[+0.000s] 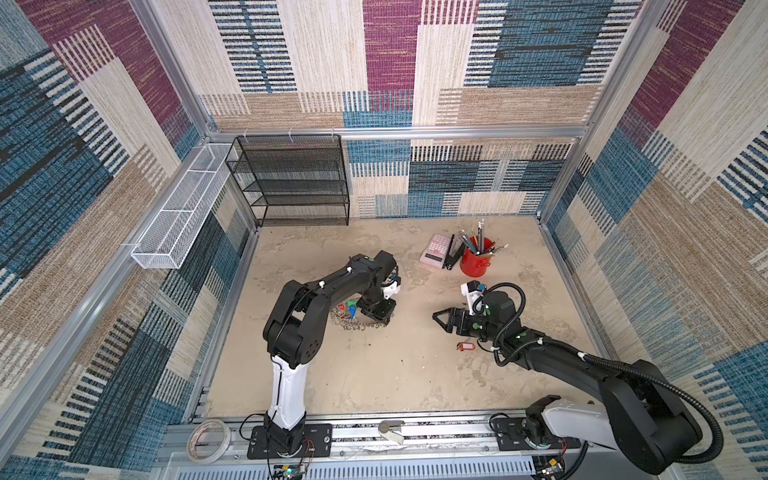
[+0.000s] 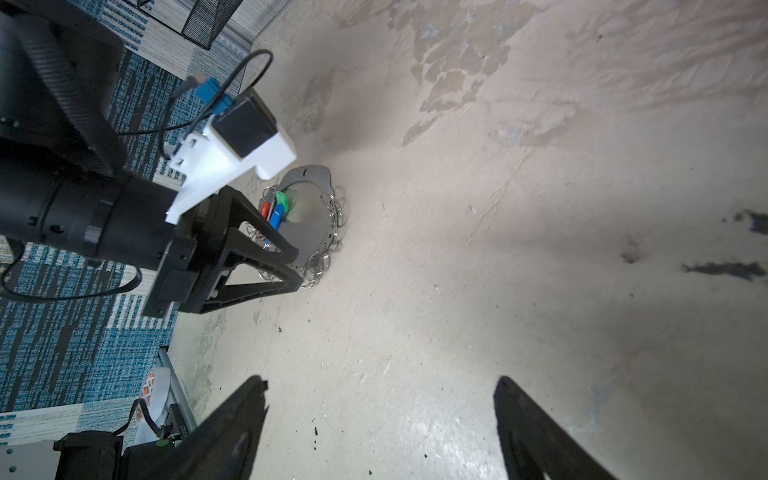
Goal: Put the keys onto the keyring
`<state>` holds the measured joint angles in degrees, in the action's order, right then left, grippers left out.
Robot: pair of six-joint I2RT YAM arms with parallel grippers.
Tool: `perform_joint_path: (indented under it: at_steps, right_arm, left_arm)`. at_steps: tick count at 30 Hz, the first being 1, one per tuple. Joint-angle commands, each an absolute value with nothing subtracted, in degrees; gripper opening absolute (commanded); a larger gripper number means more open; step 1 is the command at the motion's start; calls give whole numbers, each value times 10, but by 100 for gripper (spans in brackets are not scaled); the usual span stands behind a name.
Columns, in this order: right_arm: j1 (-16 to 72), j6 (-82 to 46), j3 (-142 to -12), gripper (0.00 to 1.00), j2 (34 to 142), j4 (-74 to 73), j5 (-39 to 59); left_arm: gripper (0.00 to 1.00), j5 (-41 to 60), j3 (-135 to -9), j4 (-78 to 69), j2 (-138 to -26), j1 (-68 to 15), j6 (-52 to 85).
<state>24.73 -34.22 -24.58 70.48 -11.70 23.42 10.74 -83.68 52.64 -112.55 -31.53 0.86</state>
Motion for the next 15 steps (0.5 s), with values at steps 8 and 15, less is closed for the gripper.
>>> perform_joint_path:
  at_steps: [8, 15]
  right_arm:
    - [259, -320, -316, 75, 769, -120, 246]
    - [289, -324, -377, 66, 863, -131, 271]
  left_arm:
    - [34, 158, -655, 409, -933, -172, 216]
    - [35, 130, -736, 429, -1026, -106, 259]
